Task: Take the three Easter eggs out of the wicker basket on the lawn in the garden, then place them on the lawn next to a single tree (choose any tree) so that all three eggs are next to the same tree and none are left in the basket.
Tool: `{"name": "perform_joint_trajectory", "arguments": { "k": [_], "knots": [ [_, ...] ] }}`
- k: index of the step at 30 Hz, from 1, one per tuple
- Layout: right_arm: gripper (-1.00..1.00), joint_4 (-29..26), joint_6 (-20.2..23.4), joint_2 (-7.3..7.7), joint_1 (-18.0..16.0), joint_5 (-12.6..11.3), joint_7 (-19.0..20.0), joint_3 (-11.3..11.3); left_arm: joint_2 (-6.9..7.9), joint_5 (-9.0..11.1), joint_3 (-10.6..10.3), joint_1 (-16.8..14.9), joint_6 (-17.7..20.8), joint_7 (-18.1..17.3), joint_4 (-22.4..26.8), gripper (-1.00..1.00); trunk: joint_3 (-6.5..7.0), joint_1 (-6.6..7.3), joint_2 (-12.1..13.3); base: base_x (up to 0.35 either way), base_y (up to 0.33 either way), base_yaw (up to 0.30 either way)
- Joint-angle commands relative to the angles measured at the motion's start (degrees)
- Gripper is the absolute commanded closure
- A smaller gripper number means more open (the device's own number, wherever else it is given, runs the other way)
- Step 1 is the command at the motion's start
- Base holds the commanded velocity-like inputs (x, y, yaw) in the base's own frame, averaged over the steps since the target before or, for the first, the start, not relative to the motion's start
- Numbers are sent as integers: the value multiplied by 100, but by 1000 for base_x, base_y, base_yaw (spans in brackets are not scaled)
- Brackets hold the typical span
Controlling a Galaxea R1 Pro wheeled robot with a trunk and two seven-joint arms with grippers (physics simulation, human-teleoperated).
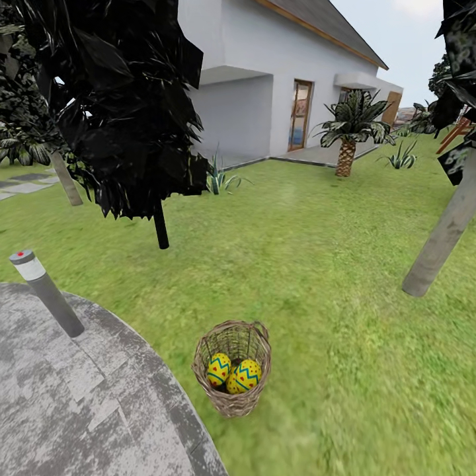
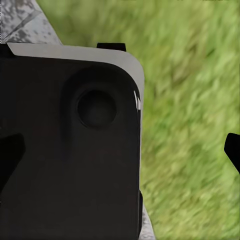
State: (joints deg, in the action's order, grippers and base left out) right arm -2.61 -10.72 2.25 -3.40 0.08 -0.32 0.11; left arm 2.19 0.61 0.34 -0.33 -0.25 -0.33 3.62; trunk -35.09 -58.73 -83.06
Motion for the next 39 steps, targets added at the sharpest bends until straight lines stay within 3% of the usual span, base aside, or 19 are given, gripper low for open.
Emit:
{"name": "perform_joint_trajectory", "arguments": {
  "k": [1, 7, 12, 17, 19, 21, 24, 26, 28, 31, 32, 34, 35, 37, 39],
  "knots": [
    [-100, 6, -22, -2, -3, 1, -3, 3, 17, 3, 2, -2, -5, -3, 8, -100, -5, 1, -2, 0, 0, 0],
    [-100, 0, -26, 3, -3, 1, -3, 13, 195, -37, -1, -2, -2, 7, -12, -100, -5, 1, -2, 0, 0, 0],
    [-100, -78, -20, 3, -3, 1, -3, 6, 180, -15, -1, -2, -1, -4, 23, -100, -5, 1, -2, 0, 0, 0],
    [-100, -230, 12, 45, -11, 1, -8, 10, 32, 2, -4, -2, -15, -14, 96, -100, -5, 1, -2, 0, 0, 0],
    [-100, -464, 89, 74, -77, -9, -18, 4, 35, -25, -12, -6, -73, -4, 442, -100, -5, 1, -2, 0, 0, 0],
    [-100, -777, 353, 102, -259, -31, -45, -13, 78, -35, -7, -16, -73, 6, 1101, -100, -5, 1, -2, 0, 0, 0],
    [-100, -1278, 1518, 249, -865, -52, -208, -32, 247, 8, 32, -34, 51, 3, 2363, -100, -5, 1, -2, 0, 0, 0],
    [-100, -1411, 2096, 303, -1265, -57, -247, -40, 249, 88, 143, -100, 260, 5, 2965, -100, -5, 1, -2, 0, 0, 0],
    [-100, -1467, 2381, 324, -1681, -68, -282, -47, 198, 200, 266, -408, 574, 14, 3387, -100, -5, 1, -2, 0, 0, 0],
    [-100, -1492, 2542, 382, -2342, -84, -456, -158, 169, 280, 349, -1078, 942, 27, 3634, -100, -5, 1, -2, 0, 0, 0],
    [-100, -1494, 2563, 428, -2550, -88, -582, -273, 166, 288, 361, -1296, 1017, 31, 3669, -100, -5, 1, -2, 0, 0, 0],
    [-100, -1503, 2592, 517, -3034, -81, -897, -788, 170, 302, 380, -1885, 1135, 34, 3724, -100, -5, 1, -2, 0, 0, 0],
    [-100, -1509, 2594, 532, -3156, -73, -938, -924, 168, 304, 383, -2056, 1150, 37, 3734, -100, -5, 1, -2, 0, 0, 0],
    [-100, -1581, 2593, 543, -3419, -65, -978, -1090, 149, 313, 384, -2455, 1178, 39, 3782, -100, -5, 1, -2, 0, 0, 0],
    [-100, -1813, 2604, 535, -3682, -62, -981, -1144, 40, 310, 380, -2959, 1284, 79, 3825, -100, -5, 1, -2, 0, 0, 0]
  ]
}}
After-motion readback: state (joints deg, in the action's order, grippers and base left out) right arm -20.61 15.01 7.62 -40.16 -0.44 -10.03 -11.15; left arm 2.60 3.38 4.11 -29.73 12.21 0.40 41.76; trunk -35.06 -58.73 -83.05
